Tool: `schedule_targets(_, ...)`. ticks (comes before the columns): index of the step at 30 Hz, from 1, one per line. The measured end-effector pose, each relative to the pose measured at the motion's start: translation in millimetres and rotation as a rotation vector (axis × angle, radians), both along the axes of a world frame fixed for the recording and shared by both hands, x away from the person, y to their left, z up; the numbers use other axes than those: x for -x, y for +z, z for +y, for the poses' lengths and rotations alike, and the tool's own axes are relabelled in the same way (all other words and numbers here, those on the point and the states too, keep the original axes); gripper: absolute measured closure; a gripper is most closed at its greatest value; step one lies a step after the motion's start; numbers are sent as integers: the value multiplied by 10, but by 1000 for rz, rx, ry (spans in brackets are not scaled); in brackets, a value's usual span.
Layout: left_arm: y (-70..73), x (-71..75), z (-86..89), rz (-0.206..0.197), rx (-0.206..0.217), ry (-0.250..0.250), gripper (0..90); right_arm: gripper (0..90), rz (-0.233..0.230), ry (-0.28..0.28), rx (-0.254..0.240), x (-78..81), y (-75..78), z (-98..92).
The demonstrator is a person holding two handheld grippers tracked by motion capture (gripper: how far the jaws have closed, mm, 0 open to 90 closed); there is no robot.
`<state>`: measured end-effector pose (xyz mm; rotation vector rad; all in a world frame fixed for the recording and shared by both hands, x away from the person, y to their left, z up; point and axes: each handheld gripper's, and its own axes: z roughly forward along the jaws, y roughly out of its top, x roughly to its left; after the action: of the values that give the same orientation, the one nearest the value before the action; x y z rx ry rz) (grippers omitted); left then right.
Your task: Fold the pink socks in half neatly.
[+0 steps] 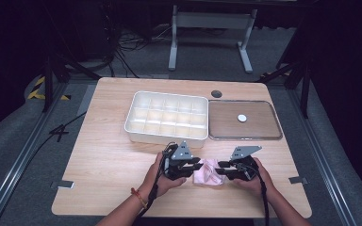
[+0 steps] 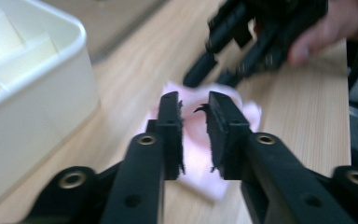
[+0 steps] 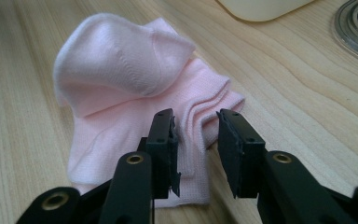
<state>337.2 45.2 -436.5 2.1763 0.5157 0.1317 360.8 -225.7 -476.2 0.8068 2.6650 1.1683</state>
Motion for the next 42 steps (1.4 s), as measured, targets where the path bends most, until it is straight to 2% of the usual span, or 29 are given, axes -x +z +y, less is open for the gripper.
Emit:
schedule_targets(2,-97,41,-13,4,-46,-18,783,667,-2,1,2,2,1,5)
schedule_targets(9,-337,90,-110,6,-135,-48,779,656,-18,-6,12,19,16,13)
schedule_targets(11,-378,79,-106,20,-111,-39,777,673,-27,-5,5,32,39,8)
schedule_targets(14,-396,76,-100,24,-94,-37,777,738,-67,-40,-65,51,143,-30)
schedule_targets(15,-400,73,-92,21,-100,-42,778,758,-80,-51,-93,60,187,-36)
schedule_targets(16,-415,74,-92,23,-82,-35,779,772,-93,-51,-111,66,222,-34)
schedule_targets(18,-420,71,-85,26,-77,-34,781,793,-139,-38,-141,98,331,1)
schedule_targets(21,-419,72,-93,8,-82,-42,781,796,-167,-14,-176,137,450,90)
schedule_targets(24,-419,84,-98,13,-88,-36,778,784,-181,26,-192,194,518,236)
schedule_targets(27,-422,85,-101,9,-87,-32,774,793,-183,63,-173,236,505,364)
schedule_targets(31,-421,84,-99,9,-88,-32,773,800,-169,109,-99,251,428,457)
schedule_targets(34,-422,90,-98,15,-88,-29,772,809,-166,109,-46,220,358,438)
schedule_targets(37,-420,85,-98,1,-94,-38,770,809,-154,105,3,187,283,387)
schedule_targets(42,-419,87,-97,10,-92,-35,768,807,-135,96,60,166,204,296)
